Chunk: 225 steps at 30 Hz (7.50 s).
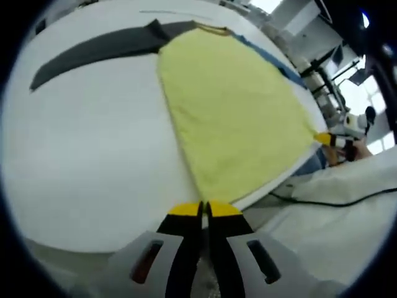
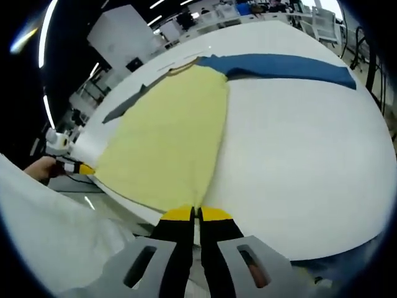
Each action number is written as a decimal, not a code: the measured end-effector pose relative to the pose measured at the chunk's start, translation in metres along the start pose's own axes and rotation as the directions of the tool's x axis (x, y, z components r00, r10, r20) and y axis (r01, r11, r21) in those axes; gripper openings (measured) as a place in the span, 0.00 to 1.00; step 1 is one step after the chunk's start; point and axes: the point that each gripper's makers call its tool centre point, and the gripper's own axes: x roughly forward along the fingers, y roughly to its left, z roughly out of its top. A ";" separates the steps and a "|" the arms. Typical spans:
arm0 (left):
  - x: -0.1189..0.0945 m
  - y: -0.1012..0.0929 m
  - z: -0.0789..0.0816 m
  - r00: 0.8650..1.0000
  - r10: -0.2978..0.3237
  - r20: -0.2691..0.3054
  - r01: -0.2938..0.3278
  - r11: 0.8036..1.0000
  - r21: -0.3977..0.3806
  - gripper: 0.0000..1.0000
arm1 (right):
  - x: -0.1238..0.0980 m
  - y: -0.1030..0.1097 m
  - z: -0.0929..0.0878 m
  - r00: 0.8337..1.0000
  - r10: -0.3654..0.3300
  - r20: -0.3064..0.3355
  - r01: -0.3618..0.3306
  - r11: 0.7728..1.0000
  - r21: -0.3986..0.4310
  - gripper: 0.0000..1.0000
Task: Fold the garment on the visible template until the final outline fits inside the template.
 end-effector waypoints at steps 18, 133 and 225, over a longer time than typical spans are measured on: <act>0.001 0.001 -0.015 0.999 0.007 -0.034 -0.007 1.000 -0.014 0.00 | -0.001 0.003 -0.018 1.000 -0.002 -0.030 0.003 1.000 0.019 0.03; -0.155 -0.036 0.188 0.875 0.042 0.483 -0.101 0.990 0.096 0.92 | -0.093 0.005 0.200 0.948 -0.021 0.317 0.063 0.990 -0.125 1.00; -0.145 -0.026 0.169 0.907 0.054 0.418 -0.066 0.998 0.012 0.99 | -0.085 -0.118 0.215 0.936 -0.200 0.288 0.215 0.977 -0.020 0.63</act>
